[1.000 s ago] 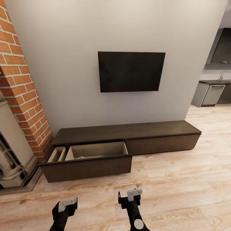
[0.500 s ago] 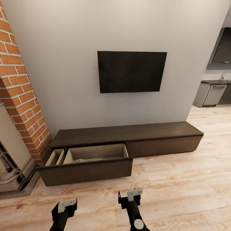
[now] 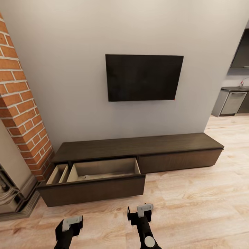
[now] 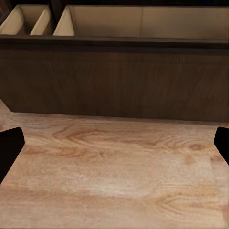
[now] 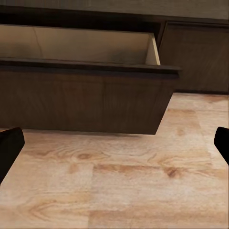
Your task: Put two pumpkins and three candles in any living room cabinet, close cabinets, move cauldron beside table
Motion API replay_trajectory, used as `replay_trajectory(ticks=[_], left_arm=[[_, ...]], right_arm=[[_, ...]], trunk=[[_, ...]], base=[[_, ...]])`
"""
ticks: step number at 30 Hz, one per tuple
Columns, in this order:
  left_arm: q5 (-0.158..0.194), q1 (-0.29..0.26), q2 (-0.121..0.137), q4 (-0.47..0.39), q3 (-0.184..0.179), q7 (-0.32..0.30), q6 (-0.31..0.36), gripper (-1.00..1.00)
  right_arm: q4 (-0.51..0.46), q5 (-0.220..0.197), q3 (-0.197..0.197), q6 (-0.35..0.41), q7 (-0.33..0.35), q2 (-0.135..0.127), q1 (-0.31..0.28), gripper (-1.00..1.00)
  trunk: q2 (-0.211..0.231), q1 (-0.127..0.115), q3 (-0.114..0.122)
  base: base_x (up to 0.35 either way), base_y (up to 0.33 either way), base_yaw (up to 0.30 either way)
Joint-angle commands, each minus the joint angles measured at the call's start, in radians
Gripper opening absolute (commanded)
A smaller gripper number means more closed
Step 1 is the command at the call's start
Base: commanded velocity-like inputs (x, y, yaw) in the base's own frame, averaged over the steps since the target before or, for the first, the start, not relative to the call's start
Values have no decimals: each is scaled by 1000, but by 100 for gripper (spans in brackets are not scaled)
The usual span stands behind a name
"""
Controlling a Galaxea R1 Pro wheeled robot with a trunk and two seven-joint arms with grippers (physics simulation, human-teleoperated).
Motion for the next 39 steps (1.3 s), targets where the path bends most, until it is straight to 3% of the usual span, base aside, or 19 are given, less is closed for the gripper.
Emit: replay_trajectory(ticks=[1,16,30,39], left_arm=[[6,-1,1,0,-8,8,-4,100],[6,-1,1,0,-15,8,-4,100],[7,-1,0,-7,-9,15,-4,100],[7,-1,0,-9,-13,17,-4,100]], right_arm=[[1,-6,4,-4,-6,0,-1,100],[1,-7,4,-2,-5,0,-1,100],[1,-7,4,-2,-4,0,-1,100],[2,-7,4,-2,-3,0,-1,100]], trunk=[[0,0,-1],[0,0,-1],[0,0,-1],[-63,35,-29]], base=[[298,92,0],[298,65,0],[41,2,0],[0,0,0]])
